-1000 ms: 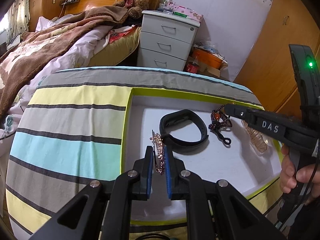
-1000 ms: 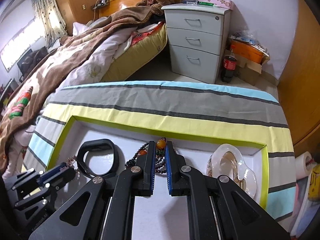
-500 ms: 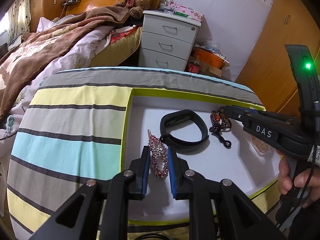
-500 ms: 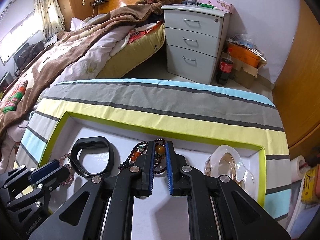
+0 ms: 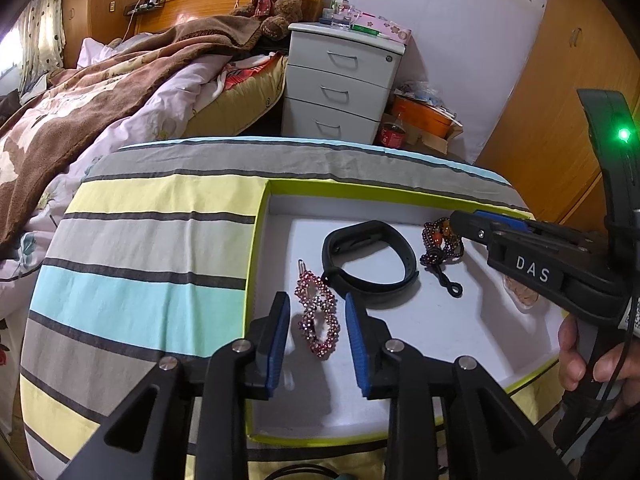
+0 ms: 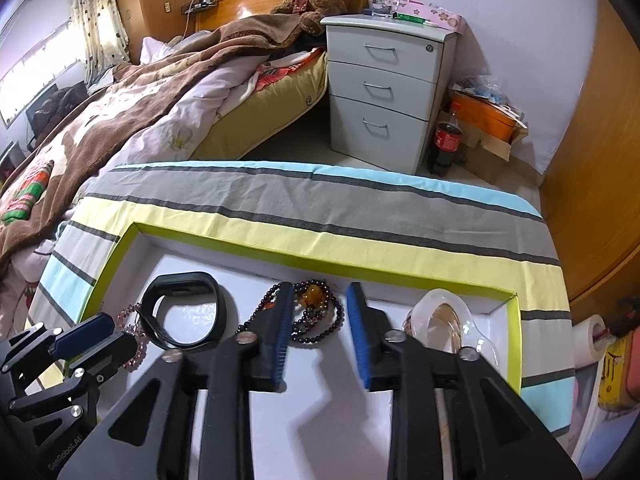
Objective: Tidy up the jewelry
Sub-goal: 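Open the left tool to drop the gold clip while the right tool releases the bracelet in the box, then withdraw both open tools from the box toward the loose hair ties, then close the right tool on the purple coil hair tie, then lower the left tool and close it on the pink-ball hair clip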
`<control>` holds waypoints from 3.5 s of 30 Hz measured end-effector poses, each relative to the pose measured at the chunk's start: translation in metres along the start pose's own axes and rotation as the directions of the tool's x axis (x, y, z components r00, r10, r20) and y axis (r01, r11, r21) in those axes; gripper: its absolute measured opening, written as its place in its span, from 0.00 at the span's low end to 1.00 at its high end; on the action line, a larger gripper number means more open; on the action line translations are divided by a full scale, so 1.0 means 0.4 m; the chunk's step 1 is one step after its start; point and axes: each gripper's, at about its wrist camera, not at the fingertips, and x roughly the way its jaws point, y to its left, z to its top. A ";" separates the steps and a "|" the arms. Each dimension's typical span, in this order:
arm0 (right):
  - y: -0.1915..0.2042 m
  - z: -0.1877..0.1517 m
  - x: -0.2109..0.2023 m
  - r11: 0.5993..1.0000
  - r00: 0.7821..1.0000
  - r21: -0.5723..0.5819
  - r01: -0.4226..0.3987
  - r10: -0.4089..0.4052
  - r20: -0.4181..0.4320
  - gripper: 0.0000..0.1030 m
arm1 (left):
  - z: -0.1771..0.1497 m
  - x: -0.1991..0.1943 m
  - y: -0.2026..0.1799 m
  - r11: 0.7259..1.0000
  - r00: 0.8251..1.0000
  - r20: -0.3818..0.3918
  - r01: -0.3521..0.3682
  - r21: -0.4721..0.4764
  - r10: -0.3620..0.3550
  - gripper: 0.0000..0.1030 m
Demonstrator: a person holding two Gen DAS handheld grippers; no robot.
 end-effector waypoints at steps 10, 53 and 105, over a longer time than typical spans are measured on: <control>0.004 -0.015 -0.063 1.000 0.999 0.007 -0.005 0.005 0.048 0.36 | -0.008 -0.037 -0.014 1.000 1.000 0.020 0.002 0.004 -0.002 0.41; 0.057 -0.362 -0.298 0.993 0.987 -0.047 -0.104 0.109 0.121 0.36 | -0.238 -0.315 0.051 0.999 0.992 0.124 -0.012 -0.037 0.017 0.48; 0.033 -0.463 -0.307 0.988 0.989 -0.133 0.083 -0.066 0.129 0.09 | -0.315 -0.260 0.080 0.996 0.998 0.007 0.056 -0.062 -0.056 0.52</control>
